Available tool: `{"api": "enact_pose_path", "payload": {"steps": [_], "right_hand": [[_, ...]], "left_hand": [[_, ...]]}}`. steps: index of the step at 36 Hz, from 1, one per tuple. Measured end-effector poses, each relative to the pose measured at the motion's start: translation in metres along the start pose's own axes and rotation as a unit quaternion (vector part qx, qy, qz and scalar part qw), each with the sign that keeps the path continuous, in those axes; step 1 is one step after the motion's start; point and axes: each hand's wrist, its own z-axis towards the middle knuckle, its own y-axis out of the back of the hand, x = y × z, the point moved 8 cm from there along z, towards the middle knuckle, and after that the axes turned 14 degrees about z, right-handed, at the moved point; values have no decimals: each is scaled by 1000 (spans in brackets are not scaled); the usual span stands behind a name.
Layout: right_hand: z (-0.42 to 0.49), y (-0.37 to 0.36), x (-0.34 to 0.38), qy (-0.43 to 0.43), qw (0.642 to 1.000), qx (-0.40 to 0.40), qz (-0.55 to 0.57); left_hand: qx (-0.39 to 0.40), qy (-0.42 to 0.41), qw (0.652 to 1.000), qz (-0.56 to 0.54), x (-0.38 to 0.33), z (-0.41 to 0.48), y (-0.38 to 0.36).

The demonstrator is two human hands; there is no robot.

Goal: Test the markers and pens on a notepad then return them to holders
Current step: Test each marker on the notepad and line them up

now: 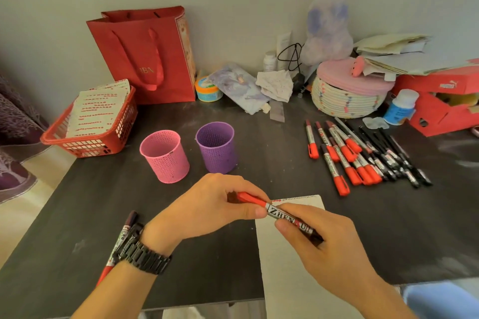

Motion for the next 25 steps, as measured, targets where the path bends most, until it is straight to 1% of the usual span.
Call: {"api": "enact_pose_path", "payload": {"steps": [2,3,6,7,8,9,10,12,13,14,15,17,21,25], "right_hand": [[-3,0,0,12,1000,-14,-7],[-4,0,-1,4,1000,-19,12],[-5,-1,-9,-63,990,-39,118],[-6,-1,-11,-83,984,-48,147],[-8,-3,-14,-98,979,-56,168],[-9,-5,-16,-112,974,-60,186],[-12,-9,-17,-125,969,-61,202],[-18,-17,-20,-150,960,-60,228],[-21,-21,-22,-162,956,-60,238],[-24,-24,-23,-173,951,-62,249],[-27,-27,-24,-183,946,-65,258],[-31,-31,-26,-198,940,-70,269],[-37,-40,-25,-223,928,-88,284],[-44,-35,-22,-218,930,-130,267]], "left_hand": [[-3,-6,1000,12,1,0,0],[-8,-8,1000,15,1,0,-1],[-40,-18,999,0,1,-2,-1],[-59,-20,998,-23,1,-3,-1],[-80,-17,994,-76,2,-4,1],[-103,-11,982,-160,3,-4,3],[-127,-4,956,-263,4,-4,4],[-155,15,876,-457,6,-3,1],[-167,22,836,-522,6,-2,-1],[-179,23,804,-567,5,-1,-3],[-184,15,779,-599,2,-1,-6],[-185,0,741,-646,-4,3,-11],[-192,-2,682,-706,-9,9,-23],[-213,16,638,-740,-7,10,-38]]}}
